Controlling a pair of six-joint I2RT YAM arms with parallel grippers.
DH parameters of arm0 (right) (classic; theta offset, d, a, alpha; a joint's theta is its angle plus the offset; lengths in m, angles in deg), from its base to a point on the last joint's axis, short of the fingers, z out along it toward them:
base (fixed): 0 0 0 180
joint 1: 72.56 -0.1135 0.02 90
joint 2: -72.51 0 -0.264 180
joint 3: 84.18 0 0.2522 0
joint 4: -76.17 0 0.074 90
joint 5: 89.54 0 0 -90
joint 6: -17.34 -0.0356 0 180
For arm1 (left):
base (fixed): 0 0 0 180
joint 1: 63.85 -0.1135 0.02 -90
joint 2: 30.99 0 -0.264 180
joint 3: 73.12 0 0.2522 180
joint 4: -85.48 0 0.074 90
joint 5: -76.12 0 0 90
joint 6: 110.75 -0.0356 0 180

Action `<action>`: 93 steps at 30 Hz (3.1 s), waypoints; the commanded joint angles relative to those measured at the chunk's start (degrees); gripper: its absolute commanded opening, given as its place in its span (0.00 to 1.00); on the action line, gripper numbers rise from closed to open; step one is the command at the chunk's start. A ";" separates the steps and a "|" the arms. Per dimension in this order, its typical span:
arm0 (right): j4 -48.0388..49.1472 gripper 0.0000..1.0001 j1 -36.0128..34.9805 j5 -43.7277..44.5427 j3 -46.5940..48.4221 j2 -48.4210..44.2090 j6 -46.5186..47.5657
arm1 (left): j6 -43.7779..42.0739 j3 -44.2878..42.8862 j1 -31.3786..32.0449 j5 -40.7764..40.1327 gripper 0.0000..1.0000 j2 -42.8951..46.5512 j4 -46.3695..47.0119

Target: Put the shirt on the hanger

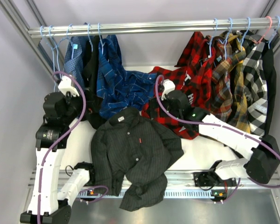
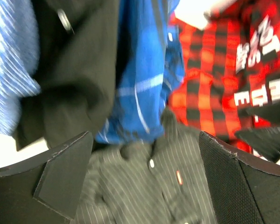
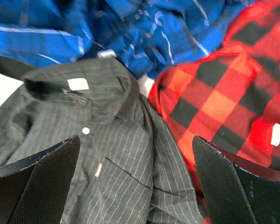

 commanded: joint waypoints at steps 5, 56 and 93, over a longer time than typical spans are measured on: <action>8.56 0.94 -3.65 3.82 -3.26 5.99 -4.74 | 2.33 6.84 -0.25 10.37 0.98 2.88 -2.55; 9.81 0.00 -2.97 20.70 -0.18 -9.98 -1.23 | -6.52 -9.93 21.18 20.67 0.91 -24.87 13.89; 1.08 0.00 14.18 13.21 29.43 3.55 -2.74 | -12.95 -30.30 20.66 -10.01 0.00 -37.98 28.83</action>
